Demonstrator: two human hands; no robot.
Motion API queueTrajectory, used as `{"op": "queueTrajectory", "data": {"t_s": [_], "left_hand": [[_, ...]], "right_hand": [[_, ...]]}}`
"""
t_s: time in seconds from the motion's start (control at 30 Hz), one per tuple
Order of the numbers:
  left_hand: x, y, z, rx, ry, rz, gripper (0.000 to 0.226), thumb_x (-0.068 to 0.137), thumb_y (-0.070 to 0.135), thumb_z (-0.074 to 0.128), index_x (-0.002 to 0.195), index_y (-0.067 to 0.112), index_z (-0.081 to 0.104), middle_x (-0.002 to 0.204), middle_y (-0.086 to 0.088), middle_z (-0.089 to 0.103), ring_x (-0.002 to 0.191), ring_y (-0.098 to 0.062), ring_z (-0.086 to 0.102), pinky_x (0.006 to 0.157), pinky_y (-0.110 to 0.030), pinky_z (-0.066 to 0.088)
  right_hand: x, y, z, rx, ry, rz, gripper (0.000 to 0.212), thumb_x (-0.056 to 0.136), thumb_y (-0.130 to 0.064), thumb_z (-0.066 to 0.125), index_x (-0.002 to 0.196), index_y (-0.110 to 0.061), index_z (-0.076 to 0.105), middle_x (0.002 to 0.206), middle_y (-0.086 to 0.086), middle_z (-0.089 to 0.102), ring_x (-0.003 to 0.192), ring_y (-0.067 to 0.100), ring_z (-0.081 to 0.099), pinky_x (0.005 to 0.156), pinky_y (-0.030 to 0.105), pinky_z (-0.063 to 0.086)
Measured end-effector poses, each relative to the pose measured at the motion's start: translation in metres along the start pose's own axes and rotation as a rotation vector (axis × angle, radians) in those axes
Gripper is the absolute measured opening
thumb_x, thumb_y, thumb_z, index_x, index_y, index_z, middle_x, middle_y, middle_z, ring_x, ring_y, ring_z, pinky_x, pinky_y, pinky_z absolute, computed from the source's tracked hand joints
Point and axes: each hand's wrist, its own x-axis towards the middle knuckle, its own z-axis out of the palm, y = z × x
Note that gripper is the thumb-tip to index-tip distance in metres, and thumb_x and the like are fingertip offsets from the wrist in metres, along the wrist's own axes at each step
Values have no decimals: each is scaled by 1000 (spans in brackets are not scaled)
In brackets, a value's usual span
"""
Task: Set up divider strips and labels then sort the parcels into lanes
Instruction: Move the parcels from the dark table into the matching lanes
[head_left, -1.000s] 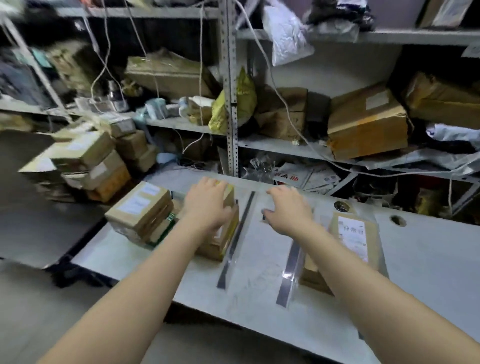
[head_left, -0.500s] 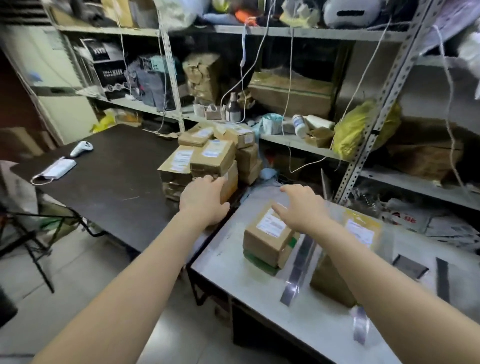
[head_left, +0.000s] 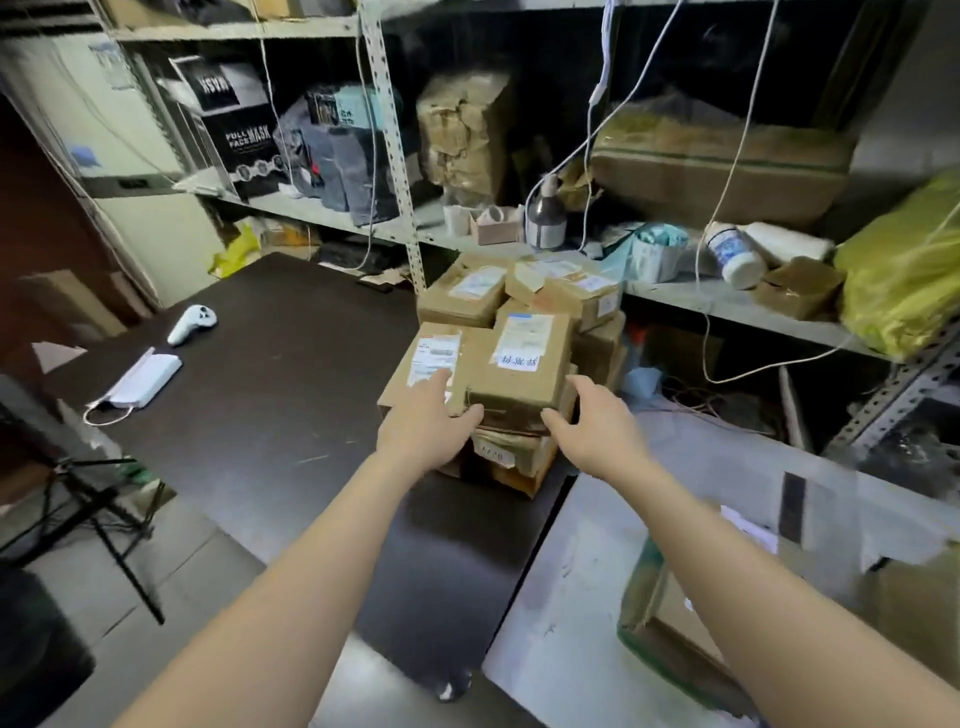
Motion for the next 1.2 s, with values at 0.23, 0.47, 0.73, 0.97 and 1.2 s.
{"op": "queueTrajectory", "data": {"t_s": [0.23, 0.47, 0.73, 0.97, 1.2], "left_hand": [[85, -4, 36, -424, -223, -122, 76, 93, 55, 63, 155, 22, 34, 142, 6, 53, 131, -18, 50, 88, -24, 42], [92, -17, 44, -525, -227, 52, 56, 90, 41, 72, 141, 30, 50, 119, 19, 59, 115, -6, 56, 95, -27, 45], [56, -30, 26, -584, -252, 269, 59, 90, 36, 74, 143, 32, 48, 120, 20, 57, 113, -4, 53, 93, -22, 43], [7, 2, 29, -670, -303, 435, 42, 81, 34, 81, 116, 41, 59, 106, 27, 61, 98, 10, 61, 94, -31, 55], [-85, 84, 69, -587, -374, 693, 50, 79, 58, 67, 127, 44, 58, 117, 9, 64, 113, -10, 59, 99, -40, 52]], "right_hand": [[63, -6, 38, 438, 48, 244, 60, 98, -42, 63, 152, -23, 43, 142, -3, 59, 127, 18, 54, 92, 27, 41], [57, -16, 50, 609, 111, 296, 55, 96, -42, 66, 148, -31, 49, 139, -10, 61, 121, 10, 57, 96, 30, 49], [-9, -51, 46, 648, 262, 366, 49, 98, -35, 64, 145, -29, 52, 135, -13, 61, 123, 8, 54, 94, 27, 45], [-93, -45, 10, 611, 382, 476, 43, 96, -44, 62, 138, -35, 57, 127, -18, 63, 117, 6, 59, 73, 18, 47], [-203, 7, -56, 572, 569, 532, 36, 95, -35, 64, 130, -31, 64, 120, -13, 70, 113, 10, 64, 92, 27, 51]]}}
